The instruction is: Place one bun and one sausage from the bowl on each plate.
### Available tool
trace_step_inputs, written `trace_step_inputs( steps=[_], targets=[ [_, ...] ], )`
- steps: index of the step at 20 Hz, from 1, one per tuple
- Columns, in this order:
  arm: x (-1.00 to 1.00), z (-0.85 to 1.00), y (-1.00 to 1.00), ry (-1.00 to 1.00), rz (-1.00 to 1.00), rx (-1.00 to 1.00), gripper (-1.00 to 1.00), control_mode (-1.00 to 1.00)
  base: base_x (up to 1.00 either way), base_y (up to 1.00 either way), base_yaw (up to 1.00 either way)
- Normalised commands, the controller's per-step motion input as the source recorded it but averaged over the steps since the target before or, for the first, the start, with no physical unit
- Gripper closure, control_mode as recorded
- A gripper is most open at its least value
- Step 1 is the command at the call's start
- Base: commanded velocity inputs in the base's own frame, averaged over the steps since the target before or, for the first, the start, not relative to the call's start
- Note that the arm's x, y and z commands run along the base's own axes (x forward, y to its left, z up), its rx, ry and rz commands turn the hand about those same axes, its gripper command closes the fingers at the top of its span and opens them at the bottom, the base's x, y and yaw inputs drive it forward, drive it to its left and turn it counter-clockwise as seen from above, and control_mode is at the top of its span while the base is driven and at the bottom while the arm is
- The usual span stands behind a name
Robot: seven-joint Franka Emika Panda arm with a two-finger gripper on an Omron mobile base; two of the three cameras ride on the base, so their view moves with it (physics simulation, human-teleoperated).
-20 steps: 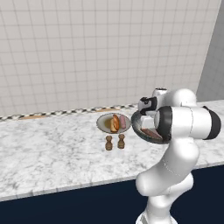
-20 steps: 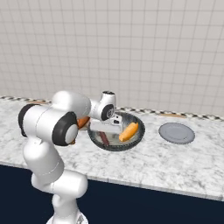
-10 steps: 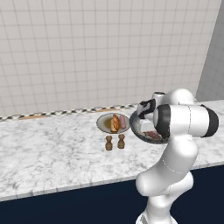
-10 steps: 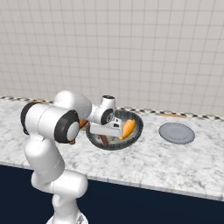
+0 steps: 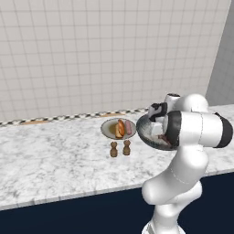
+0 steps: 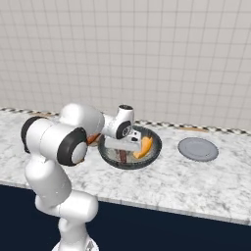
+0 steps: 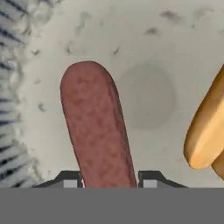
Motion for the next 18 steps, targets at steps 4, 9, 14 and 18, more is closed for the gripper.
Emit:
trace_step_inputs(
  steps=[4,9,14,18],
  targets=[
    [-0.22,1.0,-0.82,-0.09,-0.19,0.02,1.0,-1.0,0.0,0.0,0.0],
    [-0.17,1.0,-1.0,0.02,-0.35,0.02,1.0,-1.0,0.0,0.0,0.0],
    [0.07,0.87,-1.0,0.2,-0.4,0.0,1.0,-1.0,0.0,0.0,0.0],
    [0.28,0.03,-1.0,0.18,-0.37,0.0,1.0,-1.0,0.0,0.0,0.0]
  ],
)
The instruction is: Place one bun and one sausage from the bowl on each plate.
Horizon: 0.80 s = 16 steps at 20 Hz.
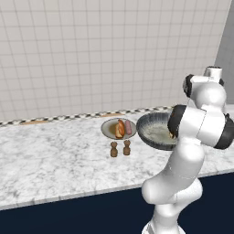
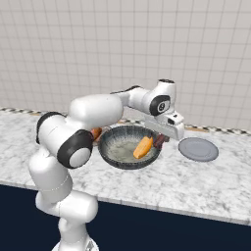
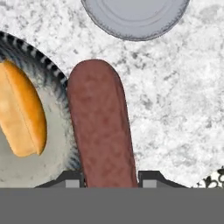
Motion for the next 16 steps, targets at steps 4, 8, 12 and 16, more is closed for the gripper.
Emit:
trace_step_inputs(
  steps=[4,8,12,16],
  targets=[
    [0.45,0.0,-0.93,0.16,-0.3,0.0,1.0,-1.0,0.0,0.0,0.0],
    [0.81,-0.23,-0.96,0.16,-0.22,0.0,1.0,-1.0,0.0,0.0,0.0],
    [0.27,-0.49,-0.27,0.01,0.0,0.0,1.0,-1.0,0.0,0.0,0.0],
    [-0.13,-0.66,0.02,0.06,0.0,-0.01,1.0,-1.0,0.0,0.0,0.0]
  ],
)
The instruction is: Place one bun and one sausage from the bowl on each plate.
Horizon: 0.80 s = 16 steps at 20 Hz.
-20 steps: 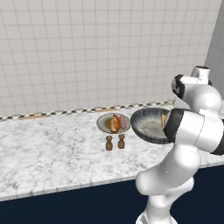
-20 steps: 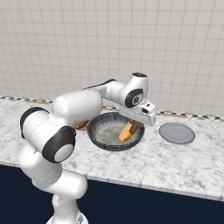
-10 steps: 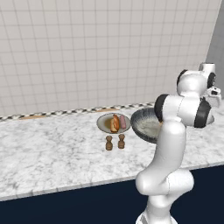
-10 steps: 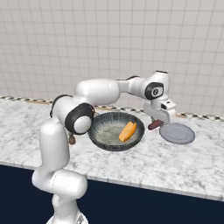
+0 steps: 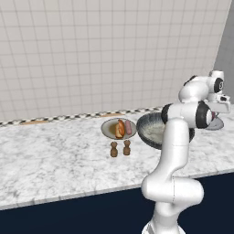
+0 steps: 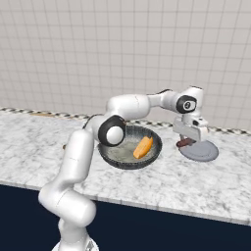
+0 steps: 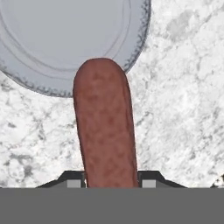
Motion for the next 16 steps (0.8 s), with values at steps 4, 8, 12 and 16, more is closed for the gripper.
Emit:
trace_step_inputs(
  steps=[4,8,12,16],
  targets=[
    [0.11,-0.67,0.0,-0.01,0.0,-0.03,1.0,-1.0,0.0,0.0,0.0],
    [0.74,-0.09,-0.43,-0.13,-0.03,0.0,-1.0,-1.0,0.0,0.0,0.0],
    [0.27,-0.15,-0.06,-0.03,-0.01,-0.01,-1.0,-1.0,0.0,0.0,0.0],
    [-0.23,-0.1,0.01,-0.1,-0.01,-0.01,-1.0,-1.0,0.0,0.0,0.0]
  ],
)
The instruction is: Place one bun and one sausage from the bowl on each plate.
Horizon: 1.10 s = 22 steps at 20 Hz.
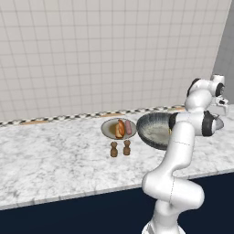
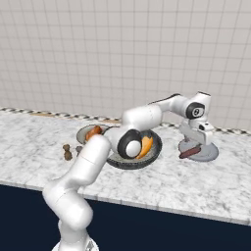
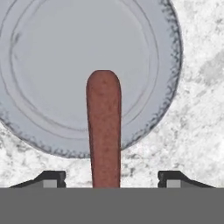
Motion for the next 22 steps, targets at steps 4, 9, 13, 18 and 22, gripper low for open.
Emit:
trace_step_inputs(
  steps=[4,9,13,18,22],
  targets=[
    [-0.83,0.4,0.49,-0.2,0.0,0.03,-1.0,-1.0,0.0,0.0,0.0],
    [-1.0,0.27,1.0,-0.09,0.0,0.01,-1.0,-1.0,0.0,0.0,0.0],
    [-1.0,0.0,1.0,-0.05,0.0,0.0,-1.0,-1.0,0.0,0.0,0.0],
    [-0.9,-0.04,1.0,-0.12,0.01,-0.03,-1.0,-1.0,0.0,0.0,0.0],
    [-0.19,0.01,1.0,-0.22,0.0,-0.17,-1.0,-1.0,0.0,0.0,0.0]
  ],
)
